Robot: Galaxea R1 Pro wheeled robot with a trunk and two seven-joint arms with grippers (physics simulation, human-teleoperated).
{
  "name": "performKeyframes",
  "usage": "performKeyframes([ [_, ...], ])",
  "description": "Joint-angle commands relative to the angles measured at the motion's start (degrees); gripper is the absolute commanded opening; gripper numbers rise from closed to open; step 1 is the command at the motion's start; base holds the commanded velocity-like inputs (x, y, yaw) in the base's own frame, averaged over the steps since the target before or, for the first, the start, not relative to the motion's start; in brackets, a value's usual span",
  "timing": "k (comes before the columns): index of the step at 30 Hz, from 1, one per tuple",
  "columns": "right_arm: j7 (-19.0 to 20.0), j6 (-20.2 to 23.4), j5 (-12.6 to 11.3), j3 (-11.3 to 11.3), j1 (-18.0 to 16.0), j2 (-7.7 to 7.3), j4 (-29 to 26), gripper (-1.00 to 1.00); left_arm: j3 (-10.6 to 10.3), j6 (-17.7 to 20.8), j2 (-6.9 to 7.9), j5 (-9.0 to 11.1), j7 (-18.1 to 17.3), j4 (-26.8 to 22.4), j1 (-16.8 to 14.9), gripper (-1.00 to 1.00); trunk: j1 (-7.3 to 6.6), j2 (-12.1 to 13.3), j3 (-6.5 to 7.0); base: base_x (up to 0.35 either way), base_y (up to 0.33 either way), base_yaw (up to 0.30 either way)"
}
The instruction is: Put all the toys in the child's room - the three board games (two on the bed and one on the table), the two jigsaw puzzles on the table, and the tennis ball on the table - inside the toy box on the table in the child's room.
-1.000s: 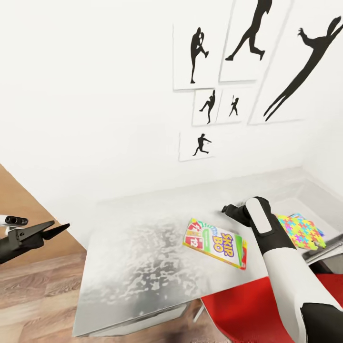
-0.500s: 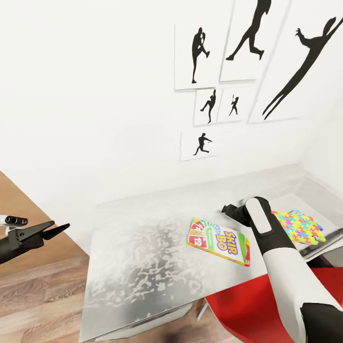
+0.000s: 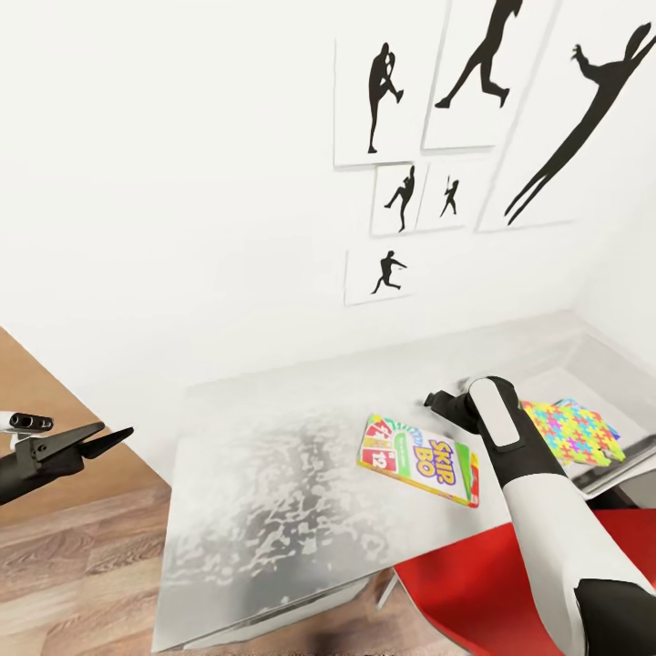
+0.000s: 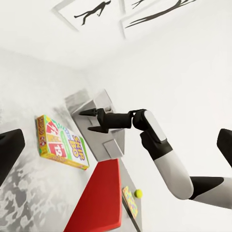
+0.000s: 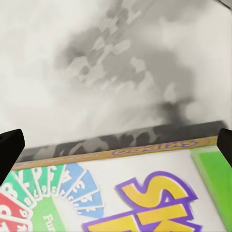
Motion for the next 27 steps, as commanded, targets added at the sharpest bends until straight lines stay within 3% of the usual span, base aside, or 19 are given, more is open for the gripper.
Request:
performKeyframes([
  [1,-0.6,0.1,-0.6,0.0,0.0,-0.02,-0.1,1.0,0.0,0.5,0.02,0.2,0.0,0.0,0.0,1.0,0.03,-0.1,-0.2,0.0,0.0,0.0],
  [27,-0.6,0.0,-0.5,-0.1,0.0,-0.2,0.0,1.0,0.0,0.5,0.02,0.2,0.0,0.0,0.0,1.0,0.03,-0.1,-2.64,0.0,0.012,0.0],
])
